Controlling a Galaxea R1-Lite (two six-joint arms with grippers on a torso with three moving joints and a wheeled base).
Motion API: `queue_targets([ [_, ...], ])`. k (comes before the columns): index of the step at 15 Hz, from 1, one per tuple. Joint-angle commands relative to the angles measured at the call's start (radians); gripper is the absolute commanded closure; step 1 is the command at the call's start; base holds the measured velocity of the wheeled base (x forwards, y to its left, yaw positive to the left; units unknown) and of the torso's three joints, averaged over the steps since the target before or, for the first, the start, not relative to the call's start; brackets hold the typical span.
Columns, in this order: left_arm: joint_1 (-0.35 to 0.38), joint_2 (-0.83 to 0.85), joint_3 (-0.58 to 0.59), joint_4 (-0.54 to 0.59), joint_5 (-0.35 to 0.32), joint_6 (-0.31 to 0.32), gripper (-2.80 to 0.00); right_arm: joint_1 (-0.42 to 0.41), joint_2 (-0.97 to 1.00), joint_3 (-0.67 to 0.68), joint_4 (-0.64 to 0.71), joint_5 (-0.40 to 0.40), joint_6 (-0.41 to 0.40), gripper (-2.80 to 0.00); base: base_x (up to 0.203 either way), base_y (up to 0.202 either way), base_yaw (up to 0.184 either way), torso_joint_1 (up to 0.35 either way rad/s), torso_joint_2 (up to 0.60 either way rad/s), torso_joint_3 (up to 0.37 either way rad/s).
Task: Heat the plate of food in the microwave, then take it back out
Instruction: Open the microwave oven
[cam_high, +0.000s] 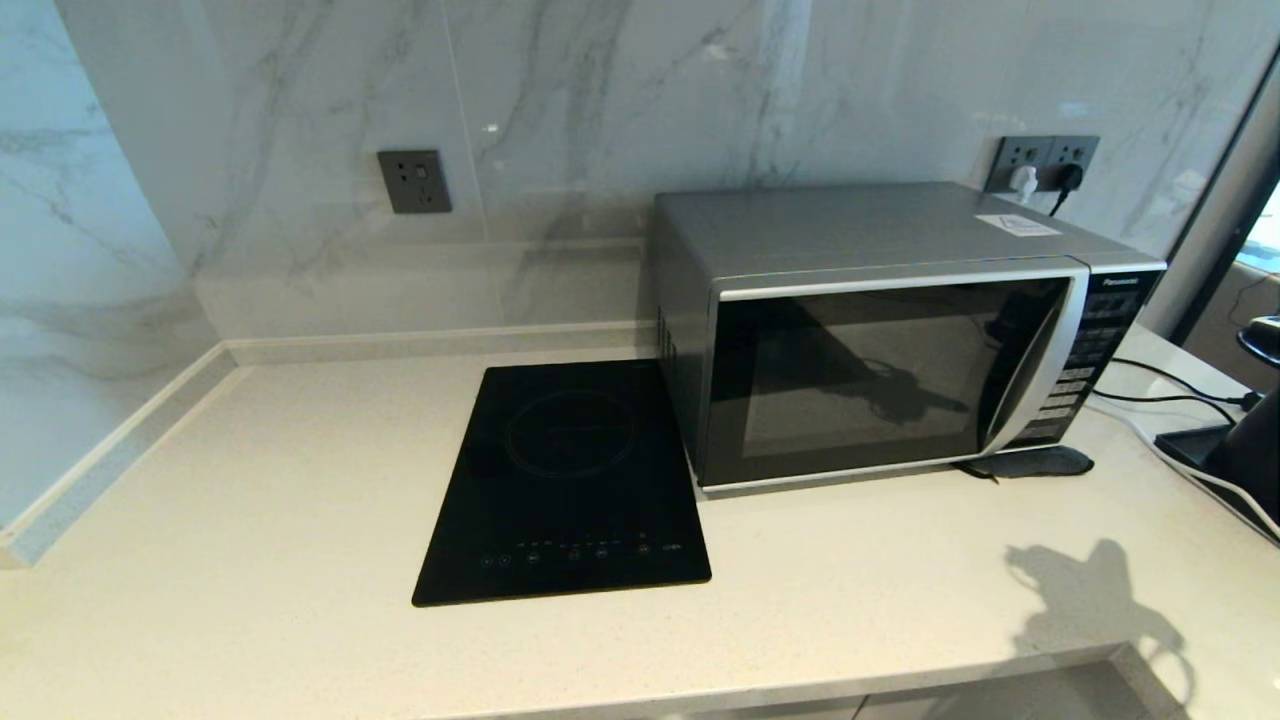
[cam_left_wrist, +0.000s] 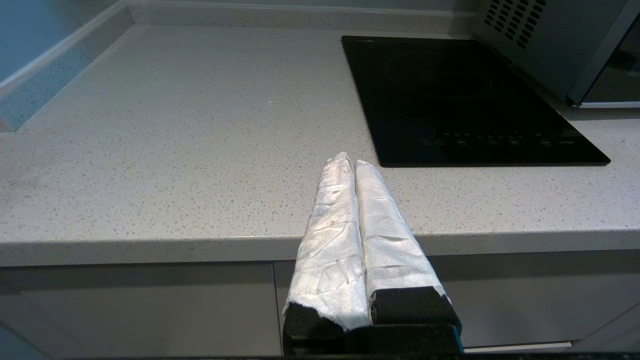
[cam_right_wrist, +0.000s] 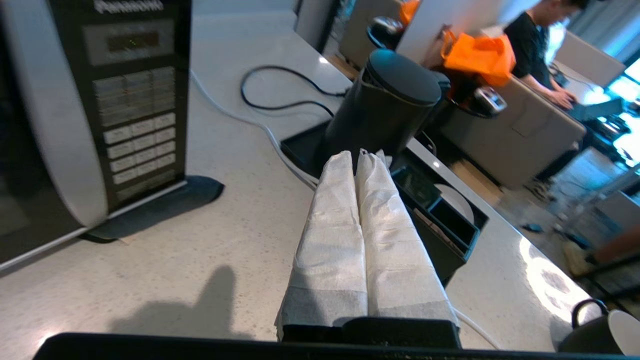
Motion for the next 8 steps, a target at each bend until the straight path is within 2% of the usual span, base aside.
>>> queue_targets([
  [1, 0.000, 0.002, 0.000, 0.000, 0.000, -0.001, 0.00, 0.005, 0.174, -0.068, -0.003, -0.079, -0.001, 0.00, 0.000, 0.000, 0.000, 0.000, 0.00, 0.000],
  [5, 0.000, 0.002, 0.000, 0.000, 0.000, -0.001, 0.00, 0.114, 0.304, -0.162, -0.004, -0.244, -0.001, 0.00, 0.000, 0.000, 0.000, 0.000, 0.00, 0.000],
  [8, 0.000, 0.002, 0.000, 0.000, 0.002, -0.001, 0.00, 0.229, 0.359, -0.191, -0.007, -0.302, 0.014, 0.00, 0.000, 0.000, 0.000, 0.000, 0.00, 0.000],
])
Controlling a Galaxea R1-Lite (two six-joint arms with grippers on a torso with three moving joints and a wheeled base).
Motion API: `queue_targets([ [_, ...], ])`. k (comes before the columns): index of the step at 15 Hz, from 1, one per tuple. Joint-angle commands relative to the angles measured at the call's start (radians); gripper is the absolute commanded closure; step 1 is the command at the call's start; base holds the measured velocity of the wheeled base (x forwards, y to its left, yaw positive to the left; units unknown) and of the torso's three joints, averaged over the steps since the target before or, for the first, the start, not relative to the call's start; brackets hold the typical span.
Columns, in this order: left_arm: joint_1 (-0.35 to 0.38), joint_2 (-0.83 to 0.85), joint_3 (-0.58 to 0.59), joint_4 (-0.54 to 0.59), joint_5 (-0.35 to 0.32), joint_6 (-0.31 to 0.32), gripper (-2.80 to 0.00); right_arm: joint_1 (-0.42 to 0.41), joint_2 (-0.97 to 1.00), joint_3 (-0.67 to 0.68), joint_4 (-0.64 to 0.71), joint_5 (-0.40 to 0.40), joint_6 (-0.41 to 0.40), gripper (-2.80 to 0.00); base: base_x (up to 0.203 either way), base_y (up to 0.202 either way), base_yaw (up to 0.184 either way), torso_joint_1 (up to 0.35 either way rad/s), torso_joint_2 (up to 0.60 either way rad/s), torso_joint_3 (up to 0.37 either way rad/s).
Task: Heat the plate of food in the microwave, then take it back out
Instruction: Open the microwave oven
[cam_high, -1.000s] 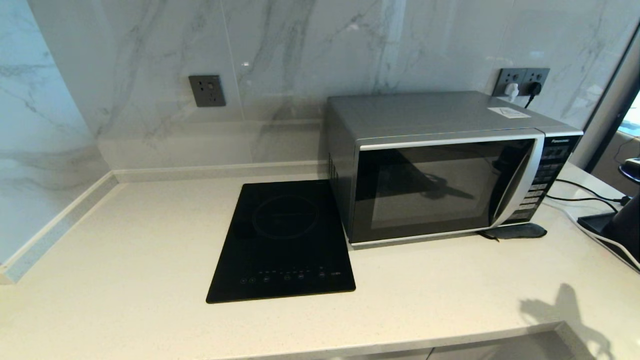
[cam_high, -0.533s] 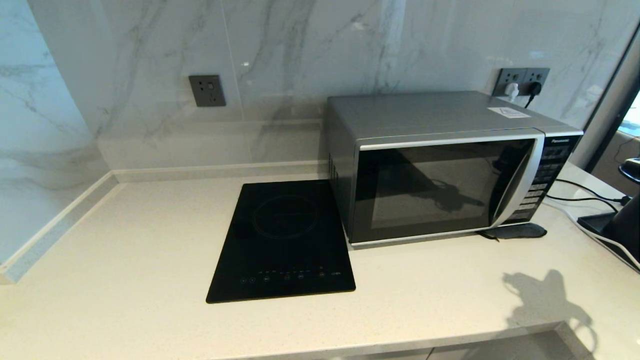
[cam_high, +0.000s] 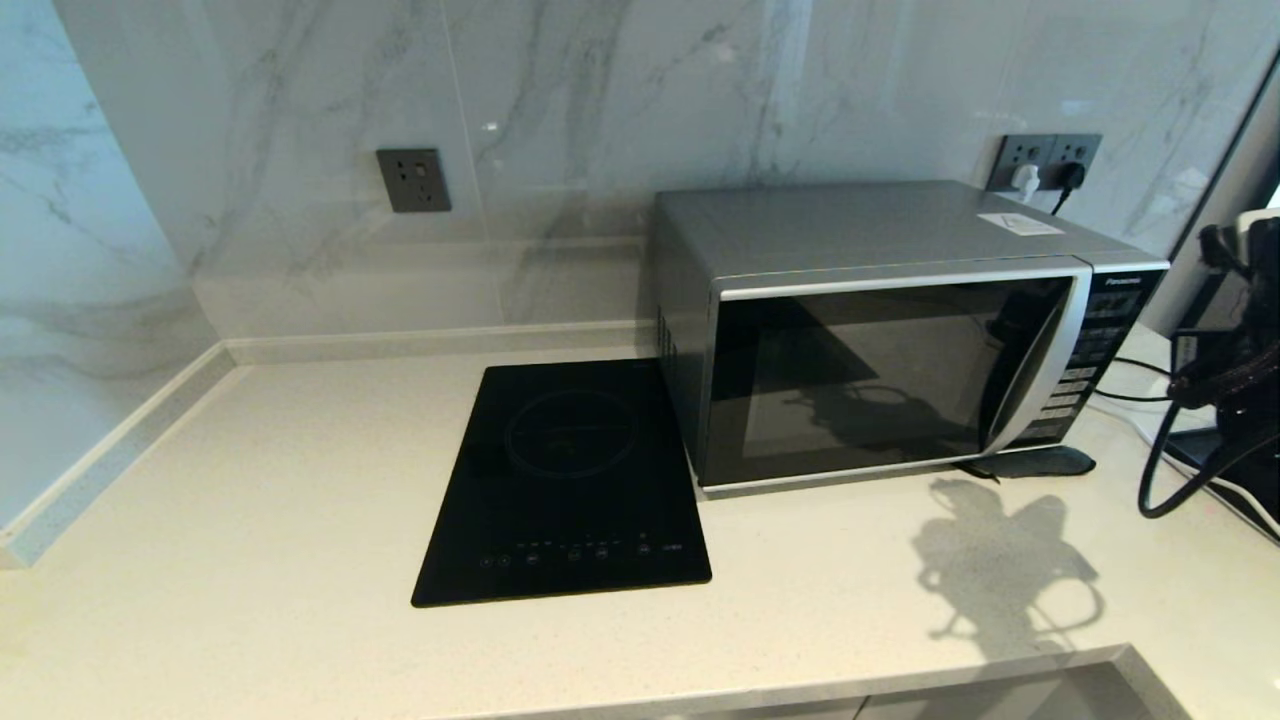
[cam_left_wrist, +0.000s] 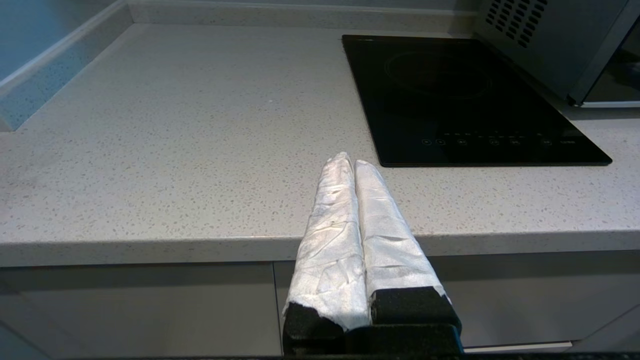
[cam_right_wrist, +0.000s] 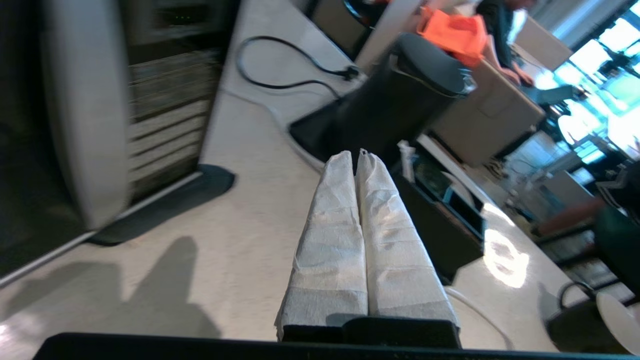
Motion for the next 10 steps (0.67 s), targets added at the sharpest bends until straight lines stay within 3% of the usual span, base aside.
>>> queue_targets([
  [1, 0.000, 0.002, 0.000, 0.000, 0.000, -0.001, 0.00, 0.095, 0.073, -0.020, -0.003, -0.015, 0.026, 0.00, 0.000, 0.000, 0.000, 0.000, 0.00, 0.000],
  [5, 0.000, 0.002, 0.000, 0.000, 0.000, -0.001, 0.00, 0.164, 0.154, -0.064, 0.000, -0.032, 0.133, 0.00, 0.000, 0.000, 0.000, 0.000, 0.00, 0.000],
  [10, 0.000, 0.002, 0.000, 0.000, 0.000, -0.001, 0.00, 0.167, 0.222, -0.133, 0.001, -0.109, 0.199, 0.00, 0.000, 0.000, 0.000, 0.000, 0.00, 0.000],
])
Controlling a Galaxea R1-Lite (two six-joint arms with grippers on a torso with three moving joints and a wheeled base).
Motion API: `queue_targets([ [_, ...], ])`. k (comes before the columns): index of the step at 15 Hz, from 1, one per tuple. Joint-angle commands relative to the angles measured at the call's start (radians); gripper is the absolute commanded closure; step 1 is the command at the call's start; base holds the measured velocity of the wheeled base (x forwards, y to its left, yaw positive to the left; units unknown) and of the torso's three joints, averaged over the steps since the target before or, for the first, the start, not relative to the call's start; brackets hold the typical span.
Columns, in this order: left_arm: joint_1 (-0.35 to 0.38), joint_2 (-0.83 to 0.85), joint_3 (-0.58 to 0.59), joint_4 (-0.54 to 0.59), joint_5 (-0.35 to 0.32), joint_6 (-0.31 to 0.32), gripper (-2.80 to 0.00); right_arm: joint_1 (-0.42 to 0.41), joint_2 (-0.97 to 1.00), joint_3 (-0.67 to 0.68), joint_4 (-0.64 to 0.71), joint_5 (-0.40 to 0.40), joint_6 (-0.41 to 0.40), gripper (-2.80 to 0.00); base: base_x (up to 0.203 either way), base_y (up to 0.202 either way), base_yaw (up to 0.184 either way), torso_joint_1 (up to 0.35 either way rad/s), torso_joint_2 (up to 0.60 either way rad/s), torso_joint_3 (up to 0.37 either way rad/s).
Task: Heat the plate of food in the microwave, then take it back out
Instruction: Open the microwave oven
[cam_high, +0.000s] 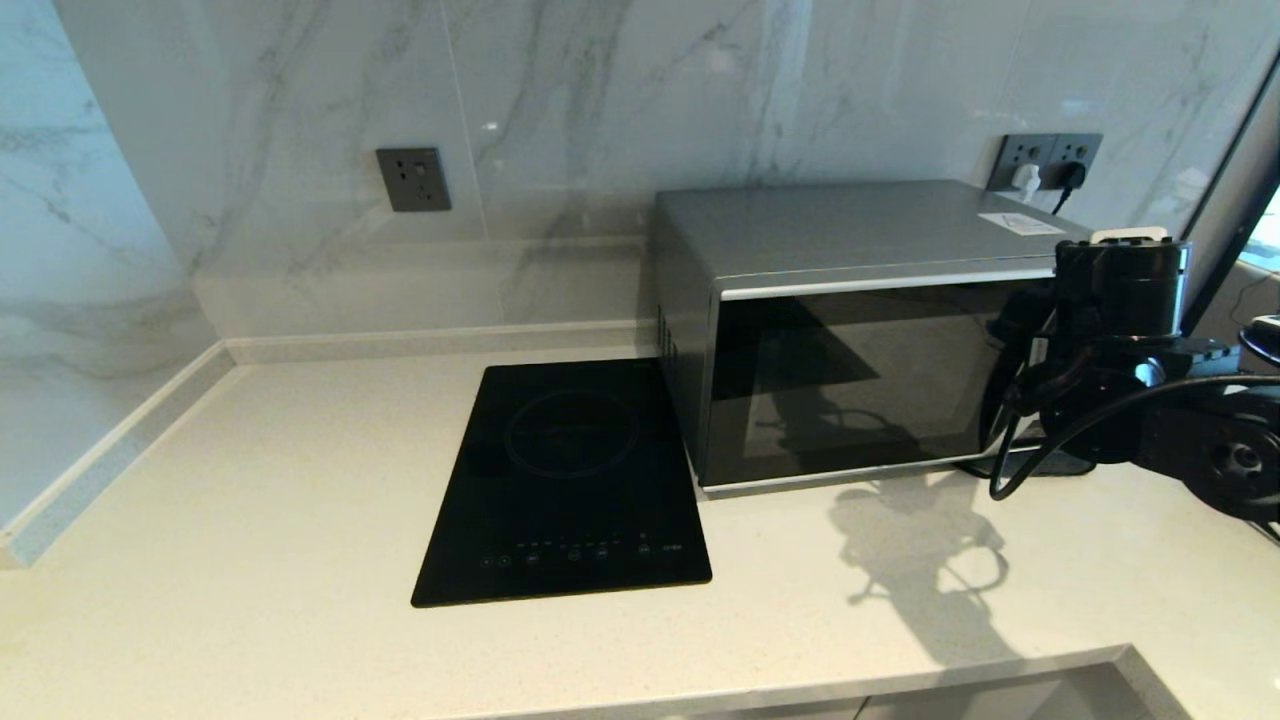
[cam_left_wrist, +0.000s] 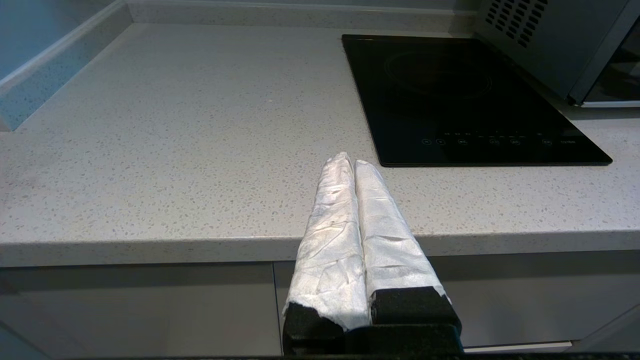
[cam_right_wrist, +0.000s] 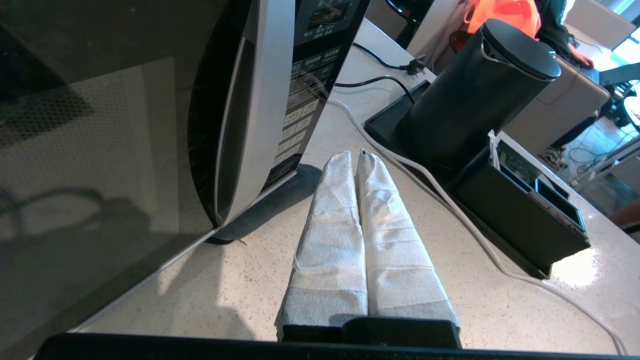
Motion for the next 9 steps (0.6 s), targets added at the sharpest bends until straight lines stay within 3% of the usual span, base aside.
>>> queue_targets([
  [1, 0.000, 0.002, 0.000, 0.000, 0.000, -0.001, 0.00, 0.001, 0.035, -0.027, -0.003, -0.028, 0.005, 0.00, 0.000, 0.000, 0.000, 0.000, 0.00, 0.000],
  [6, 0.000, 0.002, 0.000, 0.000, 0.000, -0.001, 0.00, 0.001, 0.064, -0.046, -0.003, -0.108, 0.032, 0.00, 0.000, 0.000, 0.000, 0.000, 0.00, 0.000],
  [9, 0.000, 0.002, 0.000, 0.000, 0.000, -0.001, 0.00, 0.001, 0.065, -0.049, -0.003, -0.111, 0.036, 0.00, 0.000, 0.000, 0.000, 0.000, 0.00, 0.000],
])
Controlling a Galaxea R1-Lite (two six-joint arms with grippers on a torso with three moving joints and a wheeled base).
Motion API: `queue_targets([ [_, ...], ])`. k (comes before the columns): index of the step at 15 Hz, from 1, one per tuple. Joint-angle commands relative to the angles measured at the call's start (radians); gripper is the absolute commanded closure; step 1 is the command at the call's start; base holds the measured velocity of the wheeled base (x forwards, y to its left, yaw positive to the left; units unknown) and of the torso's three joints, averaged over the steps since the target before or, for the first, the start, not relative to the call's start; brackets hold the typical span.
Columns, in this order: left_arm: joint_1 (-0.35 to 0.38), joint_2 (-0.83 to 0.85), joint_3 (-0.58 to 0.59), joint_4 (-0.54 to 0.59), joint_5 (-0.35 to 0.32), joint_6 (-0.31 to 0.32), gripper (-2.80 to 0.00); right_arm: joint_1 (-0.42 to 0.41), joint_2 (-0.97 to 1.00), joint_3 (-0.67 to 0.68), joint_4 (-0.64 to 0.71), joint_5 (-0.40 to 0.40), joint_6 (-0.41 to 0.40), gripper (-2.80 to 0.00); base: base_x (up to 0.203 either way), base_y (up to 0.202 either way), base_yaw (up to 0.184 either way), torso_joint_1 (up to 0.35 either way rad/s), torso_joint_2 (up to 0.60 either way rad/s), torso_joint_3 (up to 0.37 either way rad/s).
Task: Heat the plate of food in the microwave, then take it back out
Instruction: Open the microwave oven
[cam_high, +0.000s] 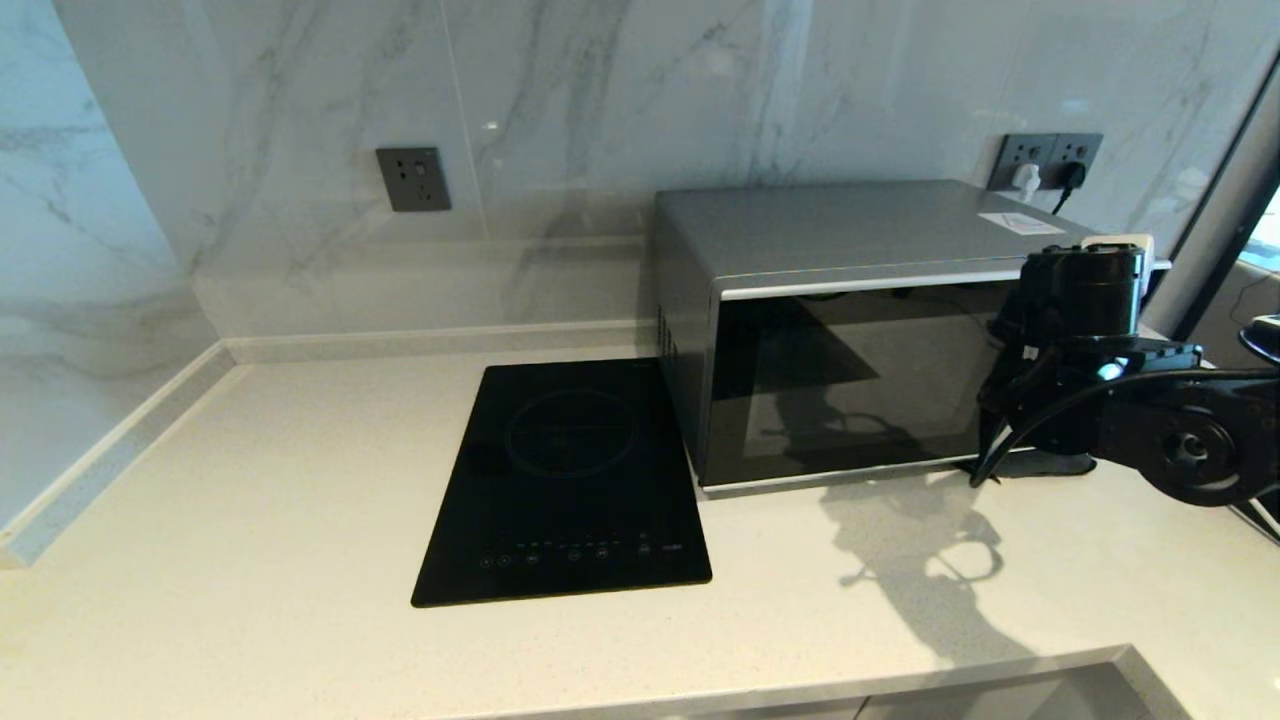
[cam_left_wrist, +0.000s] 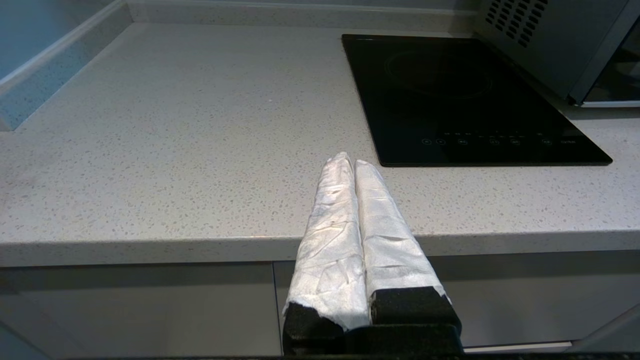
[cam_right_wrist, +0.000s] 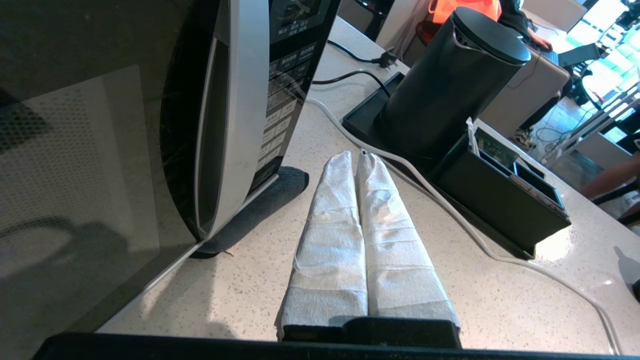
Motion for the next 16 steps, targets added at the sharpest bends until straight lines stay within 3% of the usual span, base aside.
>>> queue_targets([
  [1, 0.000, 0.002, 0.000, -0.001, 0.001, -0.001, 0.00, 0.001, 0.003, -0.003, -0.003, -0.007, 0.007, 0.00, 0.000, 0.000, 0.000, 0.000, 0.00, 0.000],
  [16, 0.000, 0.002, 0.000, -0.001, 0.001, -0.001, 0.00, 0.000, 0.008, -0.001, -0.003, -0.036, 0.019, 0.00, 0.000, 0.000, 0.000, 0.000, 0.00, 0.000],
])
